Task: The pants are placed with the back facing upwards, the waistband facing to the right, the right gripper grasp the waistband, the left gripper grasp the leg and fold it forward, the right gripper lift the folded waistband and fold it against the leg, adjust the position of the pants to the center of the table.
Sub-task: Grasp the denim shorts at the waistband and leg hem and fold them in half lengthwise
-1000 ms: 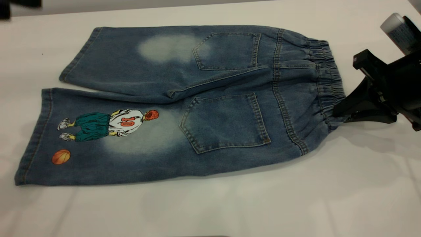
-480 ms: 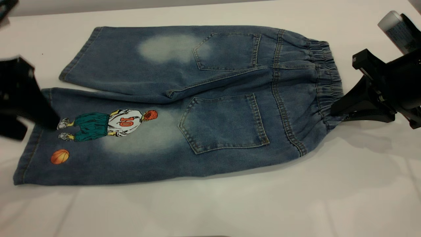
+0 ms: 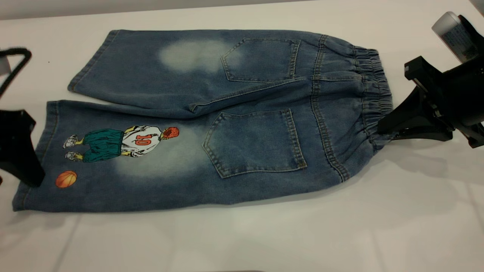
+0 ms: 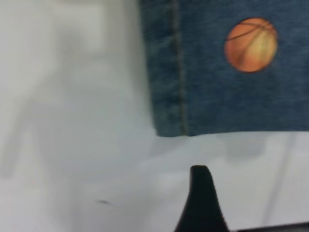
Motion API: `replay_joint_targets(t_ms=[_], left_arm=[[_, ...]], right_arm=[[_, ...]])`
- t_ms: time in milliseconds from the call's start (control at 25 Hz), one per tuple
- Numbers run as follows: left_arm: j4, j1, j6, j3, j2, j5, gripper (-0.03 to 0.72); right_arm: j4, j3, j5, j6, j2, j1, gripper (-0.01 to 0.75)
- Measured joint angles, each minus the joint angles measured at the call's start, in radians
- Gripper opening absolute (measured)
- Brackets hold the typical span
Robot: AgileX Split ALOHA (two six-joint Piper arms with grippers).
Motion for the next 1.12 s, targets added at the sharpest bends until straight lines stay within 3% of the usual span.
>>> replay_joint_targets(t_ms=[240,720,880,1040,1120], left_arm=[[0.086,0.0,-0.068,-0.002,0.095,-0.073,0.484],[0.089,0.0,-0.072,-0.011,0.222,-0.202,0.47],[0.089,0.0,-0.072,-0.011,0.223,-0.203,0.34],[0.084,0.0,-0.072,-0.027,0.225,-0.147,0.078],[0.084,0.0,-0.072,-0.05,0.225,-0.089,0.046]], right_arm=[[-0.009,0.0,0.002,-0.003,0.0,0.0,0.031],[-0.015,0.0,0.007,-0.003,0.0,0.0,0.031],[-0.017,0.0,0.008,-0.003,0.0,0.0,0.031],[-0.02,0.0,0.017,-0.003,0.0,0.0,0.031],[-0.031,0.0,0.028,-0.003,0.0,0.0,0.031]])
